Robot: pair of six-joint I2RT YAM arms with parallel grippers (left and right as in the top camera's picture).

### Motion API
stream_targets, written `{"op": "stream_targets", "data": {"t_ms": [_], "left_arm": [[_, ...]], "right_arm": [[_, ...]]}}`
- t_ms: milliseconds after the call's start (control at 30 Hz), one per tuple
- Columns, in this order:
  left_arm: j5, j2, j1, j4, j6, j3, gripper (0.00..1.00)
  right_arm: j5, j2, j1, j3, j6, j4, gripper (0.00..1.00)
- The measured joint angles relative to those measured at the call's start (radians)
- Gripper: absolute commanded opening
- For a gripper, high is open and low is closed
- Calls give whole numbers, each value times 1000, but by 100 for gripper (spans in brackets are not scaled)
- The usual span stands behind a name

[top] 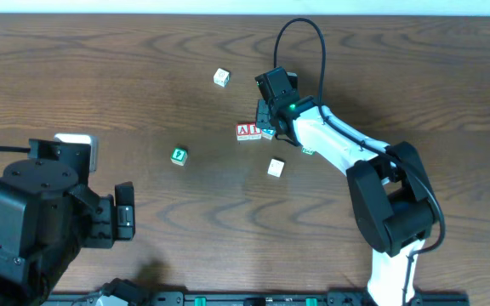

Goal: Spell out Ai2
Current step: 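Adjust the '2' block flush against the 'I' block and release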

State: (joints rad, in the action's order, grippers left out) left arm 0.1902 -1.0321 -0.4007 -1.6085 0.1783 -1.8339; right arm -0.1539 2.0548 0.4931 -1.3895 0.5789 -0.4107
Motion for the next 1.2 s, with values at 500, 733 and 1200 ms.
{"op": "stream_targets", "data": {"t_ms": [500,733,1200], "left_arm": [[0,0,0,0,0,0,96],[0,0,0,0,0,0,96],[0,0,0,0,0,0,95]], "right_arm": [[5,0,13,0,34,-23,8],[7,0,15,0,39,-34,8],[8,0,16,0,40,-49,7]]}}
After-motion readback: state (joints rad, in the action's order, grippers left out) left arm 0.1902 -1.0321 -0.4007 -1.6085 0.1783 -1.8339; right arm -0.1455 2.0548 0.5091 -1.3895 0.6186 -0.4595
